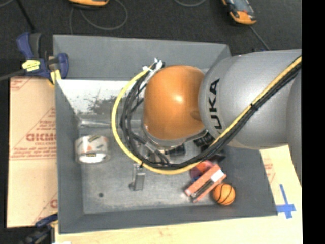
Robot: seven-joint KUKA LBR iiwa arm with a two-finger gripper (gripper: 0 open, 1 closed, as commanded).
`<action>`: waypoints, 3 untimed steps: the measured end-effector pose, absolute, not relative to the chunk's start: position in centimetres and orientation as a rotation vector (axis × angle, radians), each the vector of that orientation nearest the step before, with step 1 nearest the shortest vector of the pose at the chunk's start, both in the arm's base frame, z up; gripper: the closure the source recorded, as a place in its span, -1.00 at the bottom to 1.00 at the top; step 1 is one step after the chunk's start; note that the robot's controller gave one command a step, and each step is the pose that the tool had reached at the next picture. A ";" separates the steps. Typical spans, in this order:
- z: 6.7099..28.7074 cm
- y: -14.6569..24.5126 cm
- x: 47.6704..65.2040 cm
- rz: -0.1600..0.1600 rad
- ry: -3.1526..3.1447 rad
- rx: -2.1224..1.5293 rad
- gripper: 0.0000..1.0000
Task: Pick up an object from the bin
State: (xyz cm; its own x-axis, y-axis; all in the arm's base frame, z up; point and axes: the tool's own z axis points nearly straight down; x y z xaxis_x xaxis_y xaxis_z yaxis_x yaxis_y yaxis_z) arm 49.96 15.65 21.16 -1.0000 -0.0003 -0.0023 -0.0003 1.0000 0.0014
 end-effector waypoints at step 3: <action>15.1 22.4 57.5 0.004 3.131 -0.182 -1.00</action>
Offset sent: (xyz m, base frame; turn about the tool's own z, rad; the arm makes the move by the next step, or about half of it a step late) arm 0.0636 0.0689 -0.0516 -0.2973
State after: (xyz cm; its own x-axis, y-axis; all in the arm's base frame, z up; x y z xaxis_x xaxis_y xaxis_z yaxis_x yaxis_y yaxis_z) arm 57.47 22.41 15.06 -0.9932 -0.1160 -0.0051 -0.1160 0.9932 0.0020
